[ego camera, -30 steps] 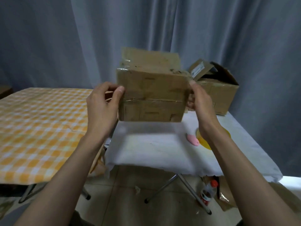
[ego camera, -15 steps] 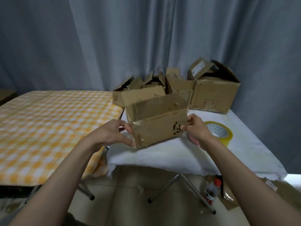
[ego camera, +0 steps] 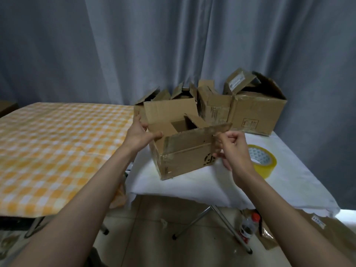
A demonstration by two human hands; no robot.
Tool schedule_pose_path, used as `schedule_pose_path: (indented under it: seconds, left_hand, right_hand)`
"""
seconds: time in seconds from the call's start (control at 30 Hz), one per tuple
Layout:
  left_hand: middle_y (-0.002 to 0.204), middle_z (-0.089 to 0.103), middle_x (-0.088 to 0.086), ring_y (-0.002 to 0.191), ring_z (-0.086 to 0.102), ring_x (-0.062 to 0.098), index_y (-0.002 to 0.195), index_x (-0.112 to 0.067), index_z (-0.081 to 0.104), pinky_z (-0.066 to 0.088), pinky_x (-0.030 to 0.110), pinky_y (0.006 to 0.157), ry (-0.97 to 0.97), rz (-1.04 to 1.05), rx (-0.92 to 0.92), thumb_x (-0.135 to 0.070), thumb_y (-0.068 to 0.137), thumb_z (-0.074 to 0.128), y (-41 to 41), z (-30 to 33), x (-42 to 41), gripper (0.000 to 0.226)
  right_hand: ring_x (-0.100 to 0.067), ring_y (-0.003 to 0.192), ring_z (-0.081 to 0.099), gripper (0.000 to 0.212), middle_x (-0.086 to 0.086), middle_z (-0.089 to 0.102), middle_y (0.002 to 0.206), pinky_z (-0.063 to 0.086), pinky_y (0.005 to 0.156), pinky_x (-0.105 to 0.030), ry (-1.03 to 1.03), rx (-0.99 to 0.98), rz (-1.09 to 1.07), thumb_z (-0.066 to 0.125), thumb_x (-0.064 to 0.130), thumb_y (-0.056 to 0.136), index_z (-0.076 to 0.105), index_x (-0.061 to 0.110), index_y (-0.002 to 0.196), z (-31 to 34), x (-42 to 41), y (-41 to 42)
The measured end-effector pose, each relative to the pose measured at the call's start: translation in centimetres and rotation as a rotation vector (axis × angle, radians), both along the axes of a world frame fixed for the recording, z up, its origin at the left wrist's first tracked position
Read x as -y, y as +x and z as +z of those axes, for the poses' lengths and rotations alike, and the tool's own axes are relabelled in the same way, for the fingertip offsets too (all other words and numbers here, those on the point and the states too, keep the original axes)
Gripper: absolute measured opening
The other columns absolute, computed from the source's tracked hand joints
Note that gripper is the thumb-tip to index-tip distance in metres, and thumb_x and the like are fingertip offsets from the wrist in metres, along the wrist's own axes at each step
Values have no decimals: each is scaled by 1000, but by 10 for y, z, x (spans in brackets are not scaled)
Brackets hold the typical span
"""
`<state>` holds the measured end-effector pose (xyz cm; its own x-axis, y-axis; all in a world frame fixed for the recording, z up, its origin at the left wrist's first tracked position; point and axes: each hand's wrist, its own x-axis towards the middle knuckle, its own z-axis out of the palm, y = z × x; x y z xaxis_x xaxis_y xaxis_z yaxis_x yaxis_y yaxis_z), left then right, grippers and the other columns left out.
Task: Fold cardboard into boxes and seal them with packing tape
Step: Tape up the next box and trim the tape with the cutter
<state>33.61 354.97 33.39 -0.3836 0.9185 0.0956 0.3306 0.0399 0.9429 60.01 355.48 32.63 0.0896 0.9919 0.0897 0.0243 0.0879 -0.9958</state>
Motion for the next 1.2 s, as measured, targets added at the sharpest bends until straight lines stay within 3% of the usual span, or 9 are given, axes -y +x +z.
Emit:
schedule_pose_path:
  seconds: [0.13,0.33,0.43,0.5,0.63,0.73,1.0,1.1,1.2]
  left_hand:
    - [103,70,0,96,69,17,131,-13,48,57,28,81,85,-77,35,-15,61,93,4,-2,2,83]
    - [115,59,-16,97,56,5,122,-35,43,41,16,70,188,-119,-448,-59,57,80,26,3,41,79]
    - [107,54,-20,84,56,1,113,-44,39,40,18,61,177,-218,-579,-72,62,70,34,2,63,65]
    - [107,45,-21,85,53,1,114,-46,42,42,22,65,155,-277,-708,-81,65,62,37,-2,72,64]
    - [119,35,-15,108,39,8,114,-35,50,45,31,90,163,-302,-884,-83,66,57,42,-8,76,69]
    - [117,43,-12,109,38,10,114,-31,46,42,30,91,189,-241,-991,-79,70,57,43,-9,75,66]
    - [129,50,-4,117,42,18,134,-24,51,39,35,97,152,-115,-1139,-76,77,52,39,-7,47,77]
    - [130,44,-1,118,42,19,138,-24,49,39,35,99,123,-118,-1099,-73,80,54,33,-8,25,76]
    - [137,45,0,123,44,21,143,-21,45,39,37,103,127,-100,-1088,-66,86,53,30,-13,1,73]
  right_hand:
    - [-21,98,63,43,-7,57,118,49,64,-29,13,36,-8,67,55,85,51,25,113,8,4,-1]
    - [-23,122,48,55,0,43,129,46,104,-50,-47,222,-14,60,63,78,54,29,121,14,-14,-7]
    - [-27,129,38,50,2,36,129,36,112,-44,-44,486,26,66,50,82,58,27,126,10,-22,-12]
    - [-28,129,34,51,-1,32,127,33,109,-38,24,677,34,69,41,84,58,23,131,7,-21,-19]
    - [-20,117,46,54,3,30,122,42,104,-36,88,636,62,77,41,82,54,21,127,4,-17,-27]
    - [-16,112,50,45,5,38,119,41,89,-28,178,666,96,75,38,84,52,21,119,4,-10,-29]
    - [-12,107,50,40,7,46,117,35,84,-22,384,991,213,63,36,92,59,16,127,11,3,-16]
    - [-18,123,49,46,0,49,137,38,94,-25,417,1059,233,58,30,96,50,16,139,6,-4,-20]
    - [-21,146,29,66,-2,24,163,31,115,-35,368,1135,280,54,26,99,24,16,157,-5,-16,-29]
